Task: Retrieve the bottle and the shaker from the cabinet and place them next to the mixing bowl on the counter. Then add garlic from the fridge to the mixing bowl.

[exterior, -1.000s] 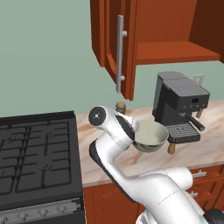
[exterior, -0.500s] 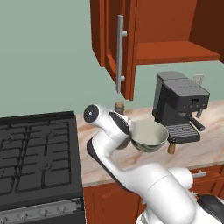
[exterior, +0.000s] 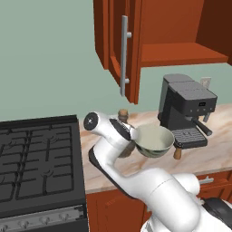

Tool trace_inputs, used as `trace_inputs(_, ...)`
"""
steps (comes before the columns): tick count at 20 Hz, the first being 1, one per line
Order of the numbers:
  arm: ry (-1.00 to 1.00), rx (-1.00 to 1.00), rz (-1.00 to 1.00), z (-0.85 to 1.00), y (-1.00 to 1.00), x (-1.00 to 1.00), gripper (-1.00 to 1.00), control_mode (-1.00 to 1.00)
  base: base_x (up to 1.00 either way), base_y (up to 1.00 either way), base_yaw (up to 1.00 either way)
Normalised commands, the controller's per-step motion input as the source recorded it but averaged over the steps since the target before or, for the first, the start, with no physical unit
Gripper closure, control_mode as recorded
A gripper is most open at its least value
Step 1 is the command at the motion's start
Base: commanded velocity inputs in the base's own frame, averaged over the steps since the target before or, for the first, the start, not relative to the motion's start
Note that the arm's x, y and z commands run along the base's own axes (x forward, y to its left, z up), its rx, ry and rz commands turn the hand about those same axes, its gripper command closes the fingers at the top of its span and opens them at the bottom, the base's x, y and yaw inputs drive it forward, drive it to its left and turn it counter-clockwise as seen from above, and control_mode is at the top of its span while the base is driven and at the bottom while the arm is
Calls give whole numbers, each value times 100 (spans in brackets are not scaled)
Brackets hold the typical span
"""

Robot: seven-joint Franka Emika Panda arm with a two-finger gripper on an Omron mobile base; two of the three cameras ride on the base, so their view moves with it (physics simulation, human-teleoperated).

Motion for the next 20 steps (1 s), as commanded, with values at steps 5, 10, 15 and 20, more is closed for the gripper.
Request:
trace_inputs(5,0,-1,0,-1,-14,8,100,-100,0,0,0)
trace_inputs(10,0,0,0,-9,-15,15,100,-100,0,0,0)
trace_inputs(15,0,0,0,-22,-12,22,100,-100,0,0,0)
trace_inputs(20,0,0,0,-34,-1,5,100,-100,0,0,0)
